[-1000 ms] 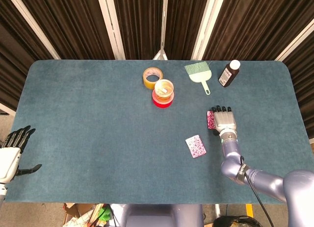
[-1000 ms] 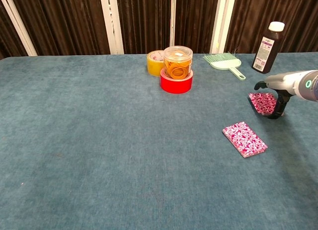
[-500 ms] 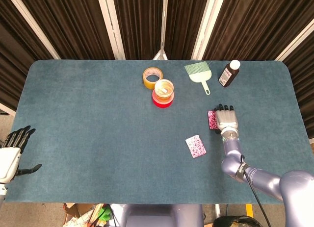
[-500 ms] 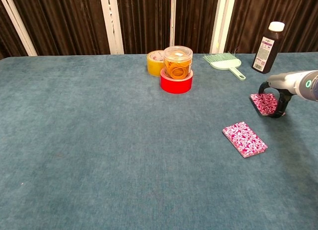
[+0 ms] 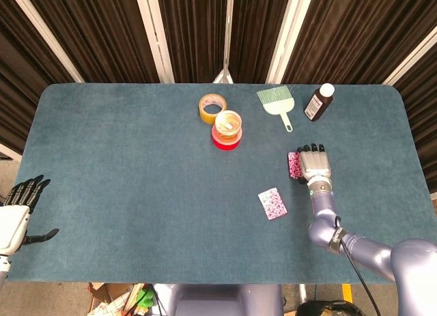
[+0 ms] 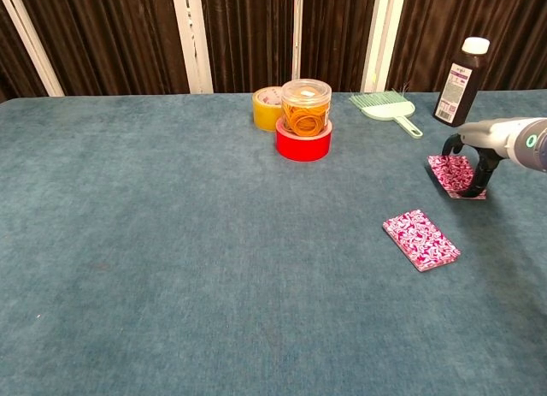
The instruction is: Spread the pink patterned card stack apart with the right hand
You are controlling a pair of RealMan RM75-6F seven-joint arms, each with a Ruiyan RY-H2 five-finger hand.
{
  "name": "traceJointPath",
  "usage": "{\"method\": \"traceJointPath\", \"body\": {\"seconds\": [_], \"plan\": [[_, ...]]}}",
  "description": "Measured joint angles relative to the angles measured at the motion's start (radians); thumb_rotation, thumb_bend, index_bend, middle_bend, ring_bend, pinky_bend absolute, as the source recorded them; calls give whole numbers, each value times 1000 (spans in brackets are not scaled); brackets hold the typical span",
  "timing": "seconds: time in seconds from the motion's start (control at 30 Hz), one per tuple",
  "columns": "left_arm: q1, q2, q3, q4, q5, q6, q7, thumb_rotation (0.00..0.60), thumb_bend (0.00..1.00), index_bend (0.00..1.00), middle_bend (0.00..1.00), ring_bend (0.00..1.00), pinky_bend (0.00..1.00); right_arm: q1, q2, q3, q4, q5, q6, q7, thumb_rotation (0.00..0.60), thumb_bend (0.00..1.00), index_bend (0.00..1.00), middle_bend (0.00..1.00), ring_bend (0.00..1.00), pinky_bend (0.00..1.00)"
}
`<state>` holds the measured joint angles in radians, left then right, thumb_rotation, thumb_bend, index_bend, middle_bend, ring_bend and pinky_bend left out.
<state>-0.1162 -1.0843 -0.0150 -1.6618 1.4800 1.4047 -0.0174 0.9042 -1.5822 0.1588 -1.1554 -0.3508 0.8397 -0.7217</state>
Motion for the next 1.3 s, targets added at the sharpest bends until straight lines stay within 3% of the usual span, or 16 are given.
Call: {"method": "traceJointPath", "body": {"seconds": [0.2, 0.57, 1.1, 1.17, 1.3], "plan": [[1, -1, 1, 0, 6, 4, -1, 600, 0, 0, 0, 0, 37, -15, 32, 8, -69, -49, 23, 30, 600, 327, 607, 169, 0, 0], [4, -3, 3, 5, 23, 20, -1, 600, 0, 0, 0, 0, 43, -40, 115, -2, -298, -121, 129, 25, 600, 326, 607, 169, 0, 0], [14, -5, 12, 8, 53, 47, 10, 600, 0, 0, 0, 0, 43, -171, 227, -114, -467, -223, 266, 38, 600, 327, 616, 169, 0, 0], [15, -7, 13, 8, 54, 48, 17, 600, 0, 0, 0, 0, 43, -189, 235, -128, -474, -242, 274, 47, 600, 327, 588, 168, 0, 0], [16, -10, 13, 7, 54, 51, 27, 600, 0, 0, 0, 0, 43, -217, 247, -150, -484, -266, 283, 59, 600, 327, 432, 125, 0, 0]]}}
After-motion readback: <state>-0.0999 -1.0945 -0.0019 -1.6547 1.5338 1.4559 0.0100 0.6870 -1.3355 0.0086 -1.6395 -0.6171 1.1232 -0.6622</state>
